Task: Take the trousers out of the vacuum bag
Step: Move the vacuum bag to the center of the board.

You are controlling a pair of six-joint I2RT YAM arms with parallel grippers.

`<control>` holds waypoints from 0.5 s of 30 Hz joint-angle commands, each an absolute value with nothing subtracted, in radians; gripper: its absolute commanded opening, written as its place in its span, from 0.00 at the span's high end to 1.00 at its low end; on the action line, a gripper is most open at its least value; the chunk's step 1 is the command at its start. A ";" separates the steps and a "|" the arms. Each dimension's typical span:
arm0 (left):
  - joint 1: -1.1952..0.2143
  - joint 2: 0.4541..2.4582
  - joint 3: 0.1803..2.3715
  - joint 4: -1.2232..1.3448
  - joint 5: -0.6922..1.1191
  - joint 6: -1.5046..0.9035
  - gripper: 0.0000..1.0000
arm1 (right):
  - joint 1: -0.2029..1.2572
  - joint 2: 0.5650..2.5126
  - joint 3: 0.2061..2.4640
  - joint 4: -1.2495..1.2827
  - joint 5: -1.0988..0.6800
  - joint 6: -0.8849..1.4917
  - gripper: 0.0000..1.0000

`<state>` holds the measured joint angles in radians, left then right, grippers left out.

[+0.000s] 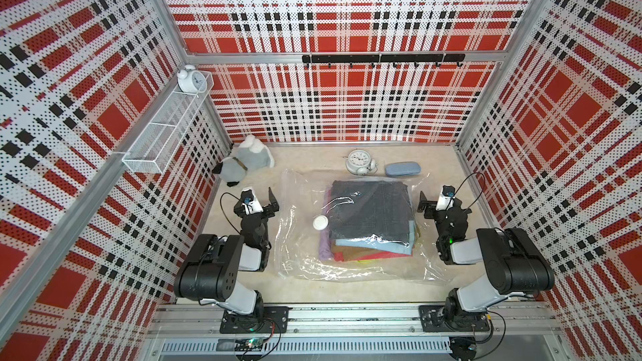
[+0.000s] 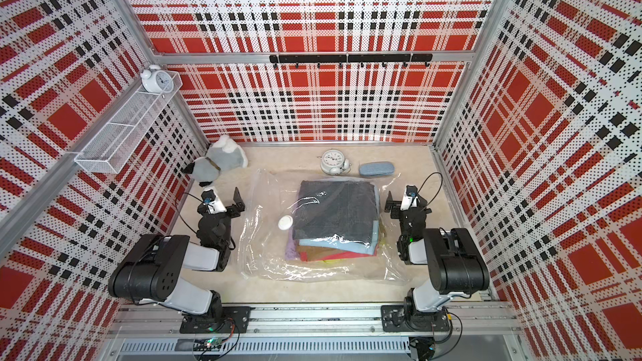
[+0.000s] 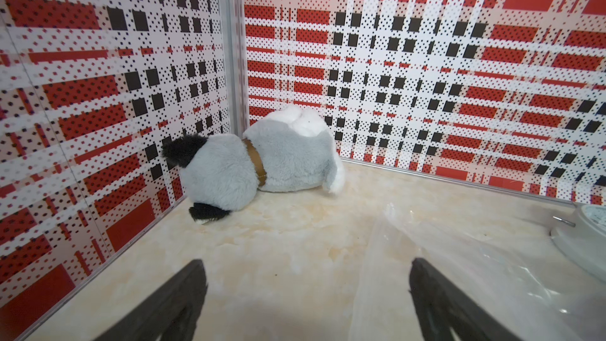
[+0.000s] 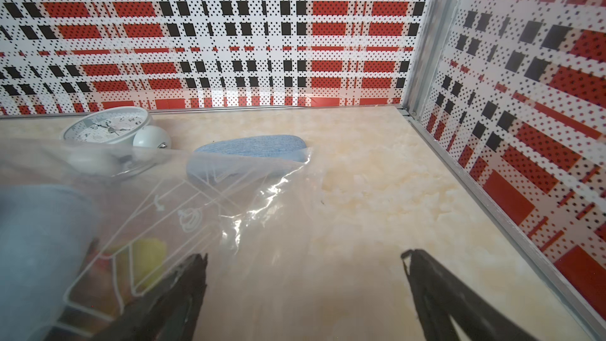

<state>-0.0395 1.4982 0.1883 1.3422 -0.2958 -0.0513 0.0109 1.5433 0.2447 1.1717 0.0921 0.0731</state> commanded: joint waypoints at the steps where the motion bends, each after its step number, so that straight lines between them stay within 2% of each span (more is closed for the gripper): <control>1: -0.040 1.403 0.158 1.340 -0.332 -0.048 0.02 | 0.017 1.478 0.232 1.188 0.131 0.088 0.00; 9: -0.104 1.203 0.244 1.079 -0.377 -0.016 0.02 | 0.017 1.270 0.279 0.946 0.160 0.114 0.00; 11: -0.118 1.185 0.303 0.973 -0.385 -0.009 0.02 | 0.017 1.213 0.332 0.817 0.134 0.126 0.00; 14: -0.131 1.179 0.416 0.770 -0.358 0.002 0.01 | 0.017 1.169 0.447 0.806 0.132 0.127 0.00; 15: -0.135 1.181 0.450 0.698 -0.333 0.007 0.02 | 0.017 1.165 0.499 0.599 0.079 0.149 0.00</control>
<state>-0.1211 1.1942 0.3668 0.9463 -0.3637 -0.0204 0.0109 1.1969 0.4011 0.8413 0.1284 0.1127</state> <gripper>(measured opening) 0.984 0.999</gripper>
